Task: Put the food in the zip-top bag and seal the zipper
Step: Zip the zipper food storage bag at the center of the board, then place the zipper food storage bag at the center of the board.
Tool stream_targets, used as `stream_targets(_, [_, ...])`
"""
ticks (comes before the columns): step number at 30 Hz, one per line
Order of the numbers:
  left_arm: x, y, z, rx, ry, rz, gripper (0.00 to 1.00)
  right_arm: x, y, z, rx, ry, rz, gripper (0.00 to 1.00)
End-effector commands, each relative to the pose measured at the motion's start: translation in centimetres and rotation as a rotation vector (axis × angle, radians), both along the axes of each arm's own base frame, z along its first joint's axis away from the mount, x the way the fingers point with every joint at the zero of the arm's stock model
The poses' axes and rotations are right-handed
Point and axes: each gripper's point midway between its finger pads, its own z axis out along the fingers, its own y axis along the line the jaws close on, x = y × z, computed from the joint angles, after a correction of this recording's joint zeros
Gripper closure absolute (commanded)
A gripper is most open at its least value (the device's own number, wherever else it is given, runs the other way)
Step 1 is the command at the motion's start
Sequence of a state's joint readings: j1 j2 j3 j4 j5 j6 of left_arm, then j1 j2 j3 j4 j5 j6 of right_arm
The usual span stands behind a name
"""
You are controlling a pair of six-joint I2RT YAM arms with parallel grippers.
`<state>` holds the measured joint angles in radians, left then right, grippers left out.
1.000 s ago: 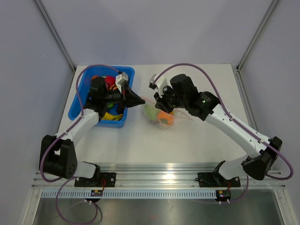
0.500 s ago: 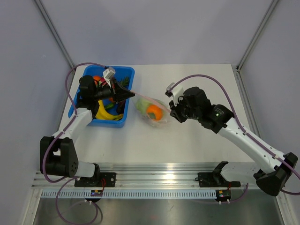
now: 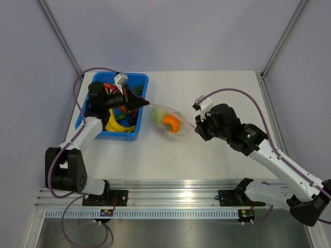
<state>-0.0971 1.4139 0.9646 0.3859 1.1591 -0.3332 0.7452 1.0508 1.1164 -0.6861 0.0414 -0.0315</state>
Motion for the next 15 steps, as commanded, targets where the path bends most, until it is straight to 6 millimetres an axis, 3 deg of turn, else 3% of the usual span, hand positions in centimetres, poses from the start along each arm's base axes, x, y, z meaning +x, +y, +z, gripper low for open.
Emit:
stream_targets(1, [2.7, 1.5, 3.4, -0.009, -0.134, 0.106, 1.00, -0.7, -3.3, -0.8, -0.085, 0.021, -0.096, 0.99])
stream_targets(5, [2.6, 0.4, 4.1, -0.029, -0.128, 0.083, 1.00, 1.7, -4.0, 1.9, -0.078, -0.080, -0.203, 0.99])
stream_targets(6, [2.9, 0.0, 4.5, -0.032, -0.131, 0.076, 1.00, 3.2, -4.6, 4.1, -0.062, -0.151, -0.272, 1.00])
stream_targets(8, [3.4, -1.5, 5.1, -0.029, -0.134, 0.069, 1.00, 5.8, -6.0, 5.3, -0.077, -0.188, -0.363, 1.00])
stream_targets(9, [3.8, -2.0, 6.3, -0.030, -0.147, 0.069, 1.00, 7.2, -6.2, 7.6, -0.047, -0.244, -0.387, 0.99])
stream_targets(11, [5.1, -3.4, 6.6, -0.028, -0.136, 0.069, 1.00, 10.2, -8.2, 8.7, -0.044, -0.271, -0.469, 1.00])
stream_targets(12, [5.5, -3.8, 7.1, -0.032, -0.137, 0.065, 1.00, 11.5, -8.5, 11.1, -0.005, -0.322, -0.481, 1.00])
stream_targets(14, [7.3, -4.8, 8.8, -0.063, -0.143, 0.063, 1.00, 14.4, -10.6, 12.0, -0.013, -0.338, -0.547, 1.00])
stream_targets(15, [7.9, -5.2, 9.5, -0.076, -0.156, 0.056, 1.00, 15.5, -11.3, 14.5, 0.000, -0.399, -0.565, 1.00])
